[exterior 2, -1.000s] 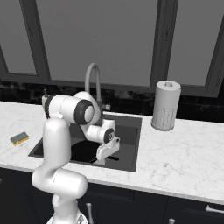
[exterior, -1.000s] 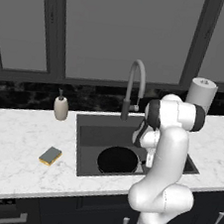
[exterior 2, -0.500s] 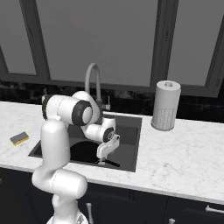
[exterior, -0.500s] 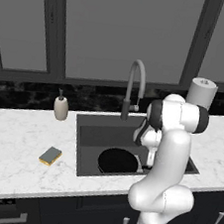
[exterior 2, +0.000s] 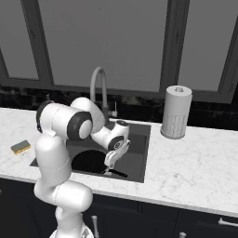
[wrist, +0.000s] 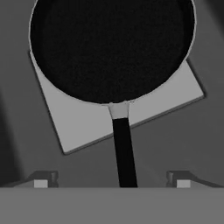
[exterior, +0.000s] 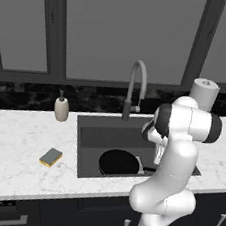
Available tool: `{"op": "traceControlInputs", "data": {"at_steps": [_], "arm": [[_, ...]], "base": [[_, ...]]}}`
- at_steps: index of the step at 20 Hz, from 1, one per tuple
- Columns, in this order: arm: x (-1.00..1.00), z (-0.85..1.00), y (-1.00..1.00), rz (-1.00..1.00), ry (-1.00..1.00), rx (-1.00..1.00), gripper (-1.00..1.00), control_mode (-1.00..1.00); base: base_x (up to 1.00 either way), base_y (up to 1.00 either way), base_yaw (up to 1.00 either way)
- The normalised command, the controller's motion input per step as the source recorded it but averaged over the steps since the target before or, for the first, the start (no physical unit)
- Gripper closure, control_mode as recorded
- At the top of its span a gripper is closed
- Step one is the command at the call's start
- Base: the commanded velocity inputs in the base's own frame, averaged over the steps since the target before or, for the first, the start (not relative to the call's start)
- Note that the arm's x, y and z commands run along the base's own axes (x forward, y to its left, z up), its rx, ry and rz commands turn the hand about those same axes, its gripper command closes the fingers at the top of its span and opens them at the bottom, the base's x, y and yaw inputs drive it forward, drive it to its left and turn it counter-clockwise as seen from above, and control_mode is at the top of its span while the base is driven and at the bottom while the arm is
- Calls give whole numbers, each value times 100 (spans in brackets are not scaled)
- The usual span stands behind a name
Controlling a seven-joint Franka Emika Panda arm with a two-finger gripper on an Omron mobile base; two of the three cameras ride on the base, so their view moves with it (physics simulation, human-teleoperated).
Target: Pick the pan and sponge and place them into the sink. Then turn on the water.
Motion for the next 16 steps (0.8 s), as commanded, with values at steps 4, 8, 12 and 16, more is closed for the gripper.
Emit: {"op": "traceControlInputs", "data": {"at_steps": [4, 8, 12, 16], "arm": [[-19, 73, 0, 0, -8, 7, -100, -100], [-24, 74, 0, 0, -11, 4, -100, -100], [-33, 74, 0, 0, -15, 4, -100, -100], [-40, 73, 0, 0, -15, 5, -100, -100]], "base": [[0, 0, 0], [0, 0, 0], [0, 0, 0], [0, 0, 0]]}}
